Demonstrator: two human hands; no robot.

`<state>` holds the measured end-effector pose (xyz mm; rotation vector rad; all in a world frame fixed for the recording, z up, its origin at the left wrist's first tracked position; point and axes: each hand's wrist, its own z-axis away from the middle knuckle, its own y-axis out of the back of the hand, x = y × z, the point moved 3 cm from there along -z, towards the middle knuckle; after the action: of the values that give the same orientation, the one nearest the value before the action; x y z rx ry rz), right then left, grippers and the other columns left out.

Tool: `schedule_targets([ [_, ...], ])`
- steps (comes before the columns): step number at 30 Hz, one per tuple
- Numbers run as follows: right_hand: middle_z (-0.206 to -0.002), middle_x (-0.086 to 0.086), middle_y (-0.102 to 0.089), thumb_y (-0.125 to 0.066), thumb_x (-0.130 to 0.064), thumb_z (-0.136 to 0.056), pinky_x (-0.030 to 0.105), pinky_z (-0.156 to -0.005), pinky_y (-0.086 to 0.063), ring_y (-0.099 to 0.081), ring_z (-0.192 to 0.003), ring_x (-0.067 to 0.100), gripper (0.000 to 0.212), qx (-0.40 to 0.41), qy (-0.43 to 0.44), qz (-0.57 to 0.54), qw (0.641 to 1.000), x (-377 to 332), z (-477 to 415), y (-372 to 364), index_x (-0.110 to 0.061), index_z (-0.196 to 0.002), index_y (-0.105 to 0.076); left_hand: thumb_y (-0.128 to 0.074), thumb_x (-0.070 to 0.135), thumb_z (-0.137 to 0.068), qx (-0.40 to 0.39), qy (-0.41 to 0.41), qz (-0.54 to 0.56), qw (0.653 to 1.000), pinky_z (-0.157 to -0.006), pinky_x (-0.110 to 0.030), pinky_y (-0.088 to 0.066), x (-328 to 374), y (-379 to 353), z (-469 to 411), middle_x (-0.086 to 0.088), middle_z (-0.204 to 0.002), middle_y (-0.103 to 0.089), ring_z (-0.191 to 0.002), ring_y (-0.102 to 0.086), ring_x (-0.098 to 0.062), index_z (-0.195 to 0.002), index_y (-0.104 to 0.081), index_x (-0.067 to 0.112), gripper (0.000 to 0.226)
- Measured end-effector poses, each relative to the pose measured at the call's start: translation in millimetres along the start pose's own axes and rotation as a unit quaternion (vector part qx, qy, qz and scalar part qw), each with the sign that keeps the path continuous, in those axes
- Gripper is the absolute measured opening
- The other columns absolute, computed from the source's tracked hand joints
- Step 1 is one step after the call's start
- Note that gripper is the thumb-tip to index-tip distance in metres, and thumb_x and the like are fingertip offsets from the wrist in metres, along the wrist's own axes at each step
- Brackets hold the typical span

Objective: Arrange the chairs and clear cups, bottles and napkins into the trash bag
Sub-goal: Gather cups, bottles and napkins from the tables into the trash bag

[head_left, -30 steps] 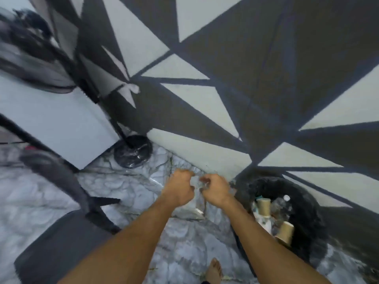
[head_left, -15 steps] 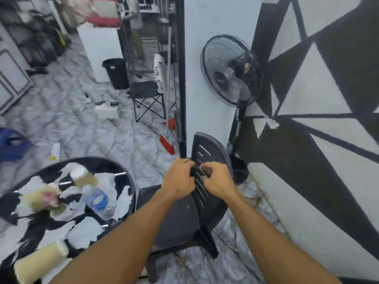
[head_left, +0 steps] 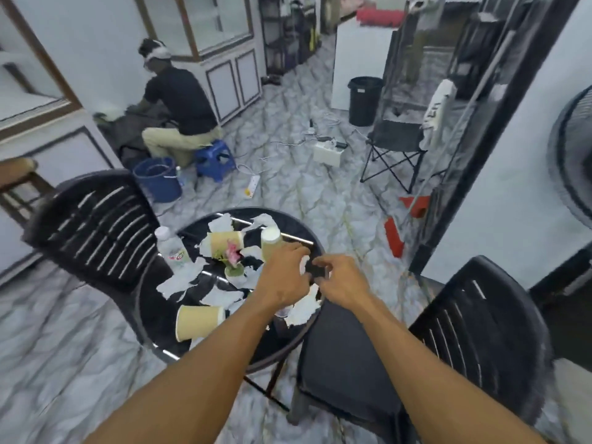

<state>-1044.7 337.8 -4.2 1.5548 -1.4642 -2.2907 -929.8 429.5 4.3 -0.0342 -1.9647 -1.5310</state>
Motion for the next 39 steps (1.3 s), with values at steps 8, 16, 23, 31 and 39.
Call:
schedule_targets([
  [8,-0.122,-0.003,-0.066,-0.065,-0.010,-0.077,0.031,-0.097,-0.049,-0.060,-0.113,0.015,0.048,-0.103,-0.001,0.045,0.994,11.2,-21.2,-42.7,-0.018,-0.125,-0.065,-0.081,0.039,-0.055,0.010,0.162,0.073,0.984,-0.082,-0.037,-0.053,-69.3,-5.1,26.2,0.009,-0.105,-0.062,-0.098,-0.057,-0.017,-0.124,-0.051,0.031,0.076],
  [16,-0.111,-0.004,-0.068,-0.064,-0.009,-0.080,0.029,-0.091,-0.052,-0.064,-0.102,0.013,0.041,-0.093,-0.076,0.042,0.992,39.1,-16.4,-35.2,-0.020,-0.120,-0.067,-0.085,0.019,-0.059,-0.012,0.210,0.167,0.963,-0.068,-0.028,-0.048,-80.8,-48.7,14.8,0.013,-0.088,-0.064,-0.084,-0.063,-0.018,-0.093,-0.055,0.030,0.047],
  [23,-0.131,0.002,-0.061,-0.064,-0.013,-0.083,0.031,-0.100,-0.046,-0.056,-0.121,0.019,0.045,-0.012,-0.126,0.082,0.989,56.9,-3.9,17.9,-0.017,-0.128,-0.062,-0.074,0.031,-0.074,-0.024,0.018,0.128,0.991,-0.073,-0.036,-0.053,-2.1,-20.8,-40.7,0.015,-0.086,-0.062,-0.083,-0.061,-0.013,-0.101,-0.058,0.033,0.031],
  [31,-0.104,-0.001,-0.073,-0.063,-0.019,-0.078,0.035,-0.086,-0.055,-0.067,-0.097,0.022,0.026,0.195,-0.219,0.093,0.951,104.6,89.9,157.8,-0.019,-0.102,-0.073,-0.081,0.021,-0.071,-0.058,-0.191,0.204,0.958,-0.068,-0.029,-0.049,178.9,-38.4,-61.0,0.019,-0.081,-0.058,-0.082,-0.060,-0.015,-0.099,-0.061,0.031,0.037],
  [39,-0.111,-0.002,-0.070,-0.066,-0.020,-0.074,0.038,-0.089,-0.054,-0.064,-0.103,0.022,0.034,0.364,-0.363,0.081,0.854,188.6,309.7,251.7,-0.024,-0.108,-0.071,-0.080,0.021,-0.070,-0.162,-0.384,0.245,0.875,-0.077,-0.042,-0.055,388.9,-107.5,34.0,0.008,-0.093,-0.065,-0.086,-0.061,-0.023,-0.106,-0.055,0.036,0.047],
])
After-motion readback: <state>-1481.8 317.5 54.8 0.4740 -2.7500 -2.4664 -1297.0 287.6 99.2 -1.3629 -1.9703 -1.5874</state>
